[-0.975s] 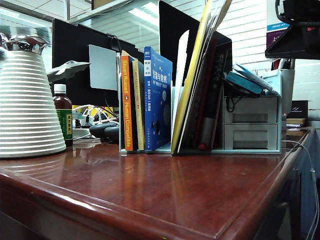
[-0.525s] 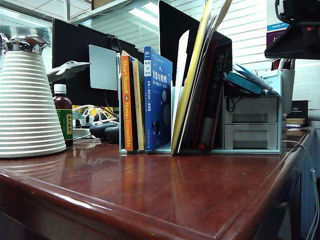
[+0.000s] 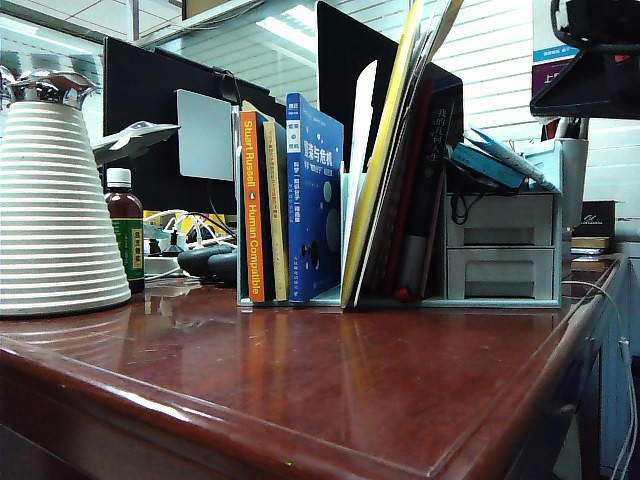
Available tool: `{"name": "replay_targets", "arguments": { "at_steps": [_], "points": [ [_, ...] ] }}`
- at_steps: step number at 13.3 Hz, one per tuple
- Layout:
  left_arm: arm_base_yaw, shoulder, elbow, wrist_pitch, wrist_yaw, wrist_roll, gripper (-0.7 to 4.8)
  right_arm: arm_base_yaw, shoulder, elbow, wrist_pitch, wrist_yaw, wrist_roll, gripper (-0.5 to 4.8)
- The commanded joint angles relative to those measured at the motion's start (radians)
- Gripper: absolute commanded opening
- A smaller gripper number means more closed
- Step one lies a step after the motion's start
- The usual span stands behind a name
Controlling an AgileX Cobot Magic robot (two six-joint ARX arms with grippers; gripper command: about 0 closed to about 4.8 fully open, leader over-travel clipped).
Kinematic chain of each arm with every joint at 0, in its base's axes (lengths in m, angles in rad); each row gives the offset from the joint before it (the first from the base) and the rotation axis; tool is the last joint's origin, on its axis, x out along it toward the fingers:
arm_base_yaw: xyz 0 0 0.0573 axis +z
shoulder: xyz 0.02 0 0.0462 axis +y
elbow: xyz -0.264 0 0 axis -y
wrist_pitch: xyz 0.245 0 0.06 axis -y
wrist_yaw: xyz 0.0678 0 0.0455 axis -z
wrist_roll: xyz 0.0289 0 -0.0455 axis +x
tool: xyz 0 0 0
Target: Pick up the blue book and put it on the bookshelf.
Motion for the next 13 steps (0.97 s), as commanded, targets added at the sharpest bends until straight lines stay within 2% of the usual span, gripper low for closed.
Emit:
{"name": "replay_targets", "arguments": {
  "at_steps": [1,10,13],
  "points": [
    [0.003,0.001,-0.001,0.024,-0.003,0.010,0.08,0.000,0.000,0.005,0.010,-0.001,0.003,-0.01],
    [0.003,0.001,-0.001,0.020,-0.003,0.010,0.08,-0.002,-0.021,-0.002,0.001,0.002,0.003,-0.01],
    [0.001,0.001,-0.001,0.019,0.006,0.010,0.08,-0.141,-0.208,-0.085,-0.015,0.088,-0.001,-0.01]
  ]
}}
